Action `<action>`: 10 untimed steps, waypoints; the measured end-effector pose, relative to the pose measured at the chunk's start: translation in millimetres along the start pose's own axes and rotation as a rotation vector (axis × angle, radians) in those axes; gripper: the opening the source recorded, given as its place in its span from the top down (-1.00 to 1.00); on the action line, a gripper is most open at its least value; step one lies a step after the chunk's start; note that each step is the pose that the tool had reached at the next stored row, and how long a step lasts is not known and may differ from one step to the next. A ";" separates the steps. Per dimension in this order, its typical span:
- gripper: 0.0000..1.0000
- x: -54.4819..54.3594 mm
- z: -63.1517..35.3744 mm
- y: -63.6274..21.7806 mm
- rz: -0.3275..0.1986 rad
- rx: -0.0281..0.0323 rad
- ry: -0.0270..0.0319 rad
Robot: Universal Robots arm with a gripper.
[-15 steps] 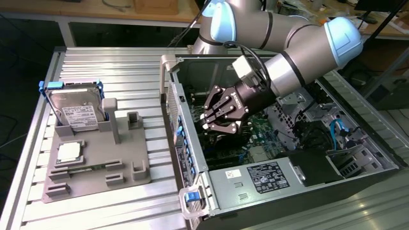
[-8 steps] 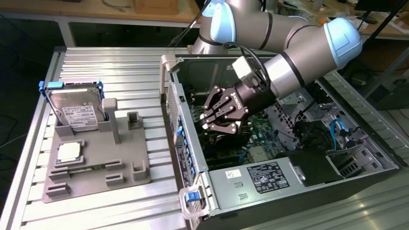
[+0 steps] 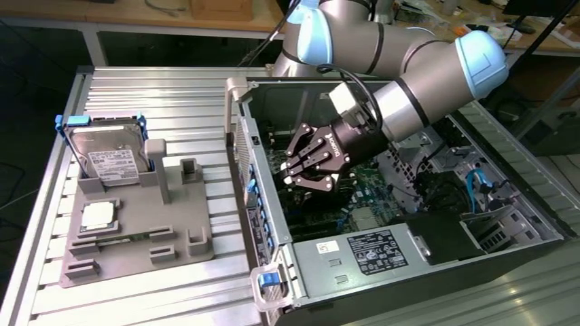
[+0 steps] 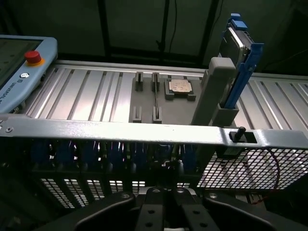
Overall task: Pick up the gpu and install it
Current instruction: 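Press down on the gpu until it lock into place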
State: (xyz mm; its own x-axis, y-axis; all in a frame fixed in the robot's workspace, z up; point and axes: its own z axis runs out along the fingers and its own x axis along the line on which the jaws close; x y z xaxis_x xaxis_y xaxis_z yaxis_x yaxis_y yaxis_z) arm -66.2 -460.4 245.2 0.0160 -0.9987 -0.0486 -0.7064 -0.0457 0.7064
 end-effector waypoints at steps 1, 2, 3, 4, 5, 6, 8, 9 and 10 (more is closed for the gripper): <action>0.79 0.0 0.2 -0.2 0.000 0.0000 0.0002; 0.79 0.0 0.1 -0.4 0.000 0.0002 0.0002; 0.79 0.0 -0.2 -0.9 0.000 -0.0005 -0.0002; 0.79 -0.1 -0.3 -1.3 0.000 -0.0011 -0.0001; 0.79 -0.3 -1.0 -1.8 0.000 -0.0014 0.0000; 0.79 -0.4 -2.3 -3.5 -0.001 -0.0011 -0.0012; 0.79 -0.4 -6.8 -6.7 0.001 -0.0089 0.0005; 0.79 -0.2 -8.8 -7.9 0.003 -0.0129 0.0017; 0.79 -0.2 -10.0 -9.4 0.003 -0.0161 0.0021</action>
State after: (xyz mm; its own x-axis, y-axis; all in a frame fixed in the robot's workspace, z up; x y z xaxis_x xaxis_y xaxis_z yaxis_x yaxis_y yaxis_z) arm -52.5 -459.9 245.7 0.0152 -0.9989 -0.0449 -0.6949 -0.0428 0.7178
